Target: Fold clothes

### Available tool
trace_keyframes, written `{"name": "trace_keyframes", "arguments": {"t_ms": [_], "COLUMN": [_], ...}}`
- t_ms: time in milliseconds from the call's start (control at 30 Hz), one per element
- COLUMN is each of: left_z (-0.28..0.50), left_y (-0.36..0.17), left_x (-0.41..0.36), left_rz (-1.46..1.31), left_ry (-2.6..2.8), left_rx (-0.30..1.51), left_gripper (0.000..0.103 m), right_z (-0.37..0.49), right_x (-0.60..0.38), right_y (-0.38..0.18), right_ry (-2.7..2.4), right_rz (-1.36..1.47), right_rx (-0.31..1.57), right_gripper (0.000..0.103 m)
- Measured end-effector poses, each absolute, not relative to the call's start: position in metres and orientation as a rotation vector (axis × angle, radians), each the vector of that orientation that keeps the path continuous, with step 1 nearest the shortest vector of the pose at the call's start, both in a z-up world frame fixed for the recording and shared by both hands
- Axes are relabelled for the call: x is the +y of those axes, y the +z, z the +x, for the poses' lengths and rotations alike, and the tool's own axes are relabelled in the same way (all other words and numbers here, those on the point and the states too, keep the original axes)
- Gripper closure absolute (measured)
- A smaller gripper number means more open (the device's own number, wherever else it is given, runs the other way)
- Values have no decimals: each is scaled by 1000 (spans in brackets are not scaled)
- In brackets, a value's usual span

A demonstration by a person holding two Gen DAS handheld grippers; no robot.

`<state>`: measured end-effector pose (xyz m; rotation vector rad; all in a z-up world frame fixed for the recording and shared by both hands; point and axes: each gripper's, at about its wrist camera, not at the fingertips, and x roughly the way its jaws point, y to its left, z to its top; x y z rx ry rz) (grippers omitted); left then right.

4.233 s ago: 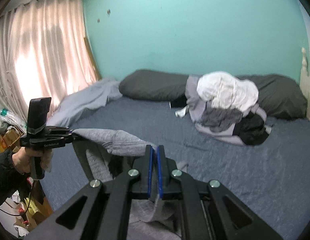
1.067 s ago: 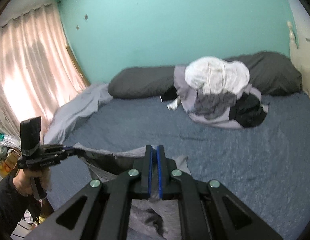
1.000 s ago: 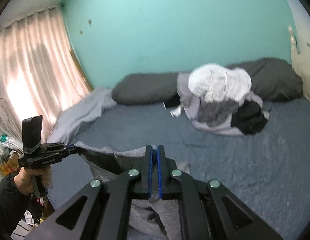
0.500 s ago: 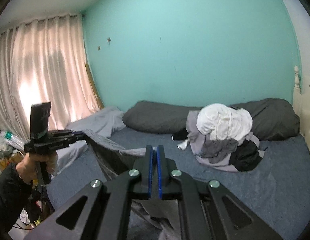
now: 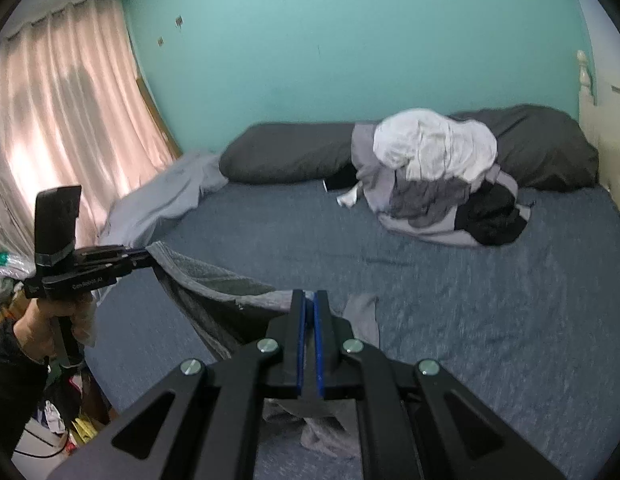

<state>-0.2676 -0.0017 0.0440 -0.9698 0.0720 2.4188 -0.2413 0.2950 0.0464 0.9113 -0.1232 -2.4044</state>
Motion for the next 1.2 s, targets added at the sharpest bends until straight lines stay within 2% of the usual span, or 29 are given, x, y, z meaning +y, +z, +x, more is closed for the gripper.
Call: {"name": "trace_keyframes", "arguments": {"t_ms": [200, 600, 733, 833, 900, 933, 1200], "left_z": [-270, -261, -258, -256, -255, -254, -242], "left_y": [14, -13, -15, -18, -19, -18, -15], "left_x": [4, 22, 24, 23, 23, 22, 19], "left_rz": [-1018, -1052, -1051, -1056, -1052, -1047, -1002], "left_ry": [2409, 2366, 2359, 2355, 2354, 2353, 2331], "left_rx": [91, 155, 160, 159, 159, 159, 164], "left_gripper": [100, 99, 99, 99, 99, 99, 99], "right_z": [-247, -240, -237, -236, -234, -233, -242], "right_x": [291, 285, 276, 269, 260, 257, 241], "right_y": [6, -51, -49, -48, -49, -52, -77], "right_ry": [-2369, -2299, -2274, -2242, -2208, -2194, -2107], "right_rz": [998, 1153, 1119, 1095, 1087, 1096, 1115], "right_rx": [-124, 52, 114, 153, 207, 232, 300], "right_gripper": [99, 96, 85, 83, 74, 63, 62]}}
